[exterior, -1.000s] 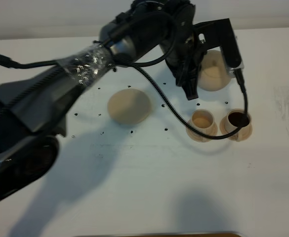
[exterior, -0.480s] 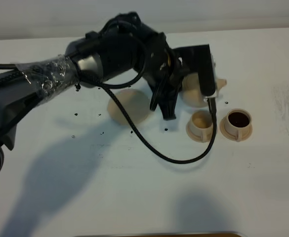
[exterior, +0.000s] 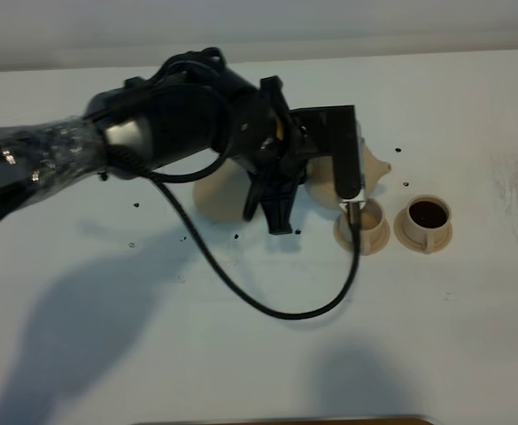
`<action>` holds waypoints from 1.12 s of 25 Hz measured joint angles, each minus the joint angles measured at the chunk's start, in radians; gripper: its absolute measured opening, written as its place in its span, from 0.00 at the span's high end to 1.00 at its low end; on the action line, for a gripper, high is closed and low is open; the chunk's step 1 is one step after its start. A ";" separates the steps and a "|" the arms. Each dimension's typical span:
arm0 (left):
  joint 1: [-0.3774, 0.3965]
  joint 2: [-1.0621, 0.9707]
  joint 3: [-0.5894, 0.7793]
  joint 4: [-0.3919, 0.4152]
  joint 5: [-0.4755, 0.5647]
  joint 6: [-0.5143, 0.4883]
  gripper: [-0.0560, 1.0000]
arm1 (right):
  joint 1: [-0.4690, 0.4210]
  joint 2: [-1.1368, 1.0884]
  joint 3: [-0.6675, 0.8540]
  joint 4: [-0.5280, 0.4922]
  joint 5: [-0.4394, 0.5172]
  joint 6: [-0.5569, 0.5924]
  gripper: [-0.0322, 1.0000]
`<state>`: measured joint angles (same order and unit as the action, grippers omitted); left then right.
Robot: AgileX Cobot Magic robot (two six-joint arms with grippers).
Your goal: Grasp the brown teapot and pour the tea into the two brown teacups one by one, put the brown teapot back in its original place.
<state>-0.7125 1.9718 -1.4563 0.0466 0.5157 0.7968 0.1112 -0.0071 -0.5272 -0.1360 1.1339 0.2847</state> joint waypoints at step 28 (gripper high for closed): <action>0.042 -0.046 0.149 0.199 -0.082 0.179 0.87 | 0.000 0.000 0.000 0.000 0.000 0.000 0.57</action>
<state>-0.6701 1.9256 -1.3078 0.2458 0.4340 0.9758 0.1112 -0.0071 -0.5272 -0.1360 1.1339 0.2847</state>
